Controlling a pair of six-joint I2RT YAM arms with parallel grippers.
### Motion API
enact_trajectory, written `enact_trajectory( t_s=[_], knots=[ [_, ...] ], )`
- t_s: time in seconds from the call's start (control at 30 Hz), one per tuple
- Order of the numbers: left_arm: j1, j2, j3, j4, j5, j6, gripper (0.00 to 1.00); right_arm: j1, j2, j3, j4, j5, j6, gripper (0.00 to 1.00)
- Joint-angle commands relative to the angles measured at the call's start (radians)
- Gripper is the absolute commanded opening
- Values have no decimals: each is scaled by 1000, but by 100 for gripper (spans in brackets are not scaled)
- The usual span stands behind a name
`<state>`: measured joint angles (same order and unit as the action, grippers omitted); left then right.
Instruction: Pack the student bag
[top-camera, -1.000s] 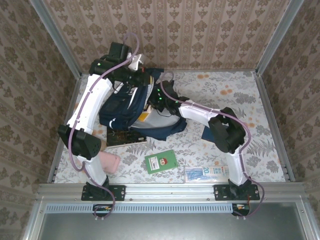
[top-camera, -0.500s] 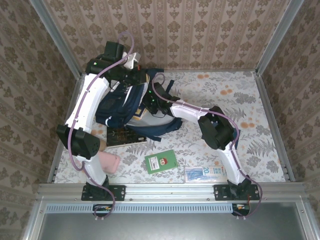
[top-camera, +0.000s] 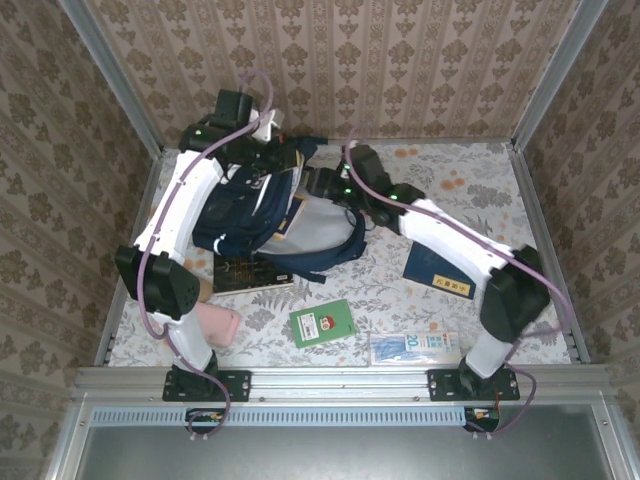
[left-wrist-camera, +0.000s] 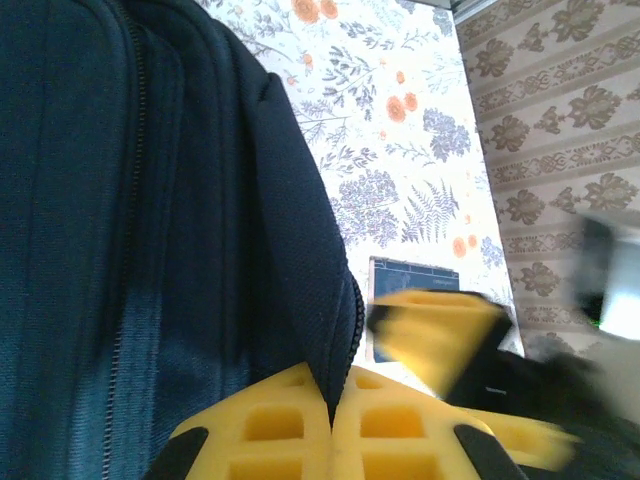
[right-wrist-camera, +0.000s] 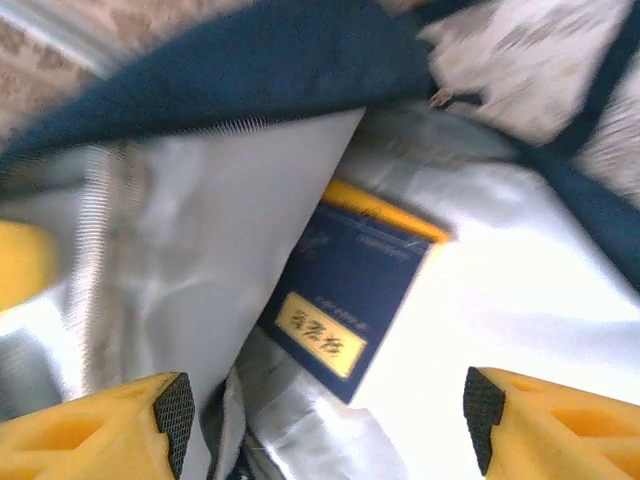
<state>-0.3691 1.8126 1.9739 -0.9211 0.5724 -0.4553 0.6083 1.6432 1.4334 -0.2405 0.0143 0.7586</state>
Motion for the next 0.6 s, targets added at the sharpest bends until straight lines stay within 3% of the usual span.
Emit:
enact_trajectory(
  t_s=[0.0,0.07,0.3,0.43,0.57],
  knots=[
    [-39,-24,-19,131,3,-12,1,-92,-153,-160,-179,225,-76,75],
    [-73,-4,-47,146,-10,-2,2,-162,-242,-264,-229,281,-56,85],
    [-162,57,-162,206,-59,35,3,-438,-374,-486,-434,389,62,92],
    [-172,79,-217,245,-41,41,4,-569,-356,-586,-422,357,133,93],
    [-172,83,-268,266,-34,52,6,-701,-268,-649,-309,184,134,94]
  ],
)
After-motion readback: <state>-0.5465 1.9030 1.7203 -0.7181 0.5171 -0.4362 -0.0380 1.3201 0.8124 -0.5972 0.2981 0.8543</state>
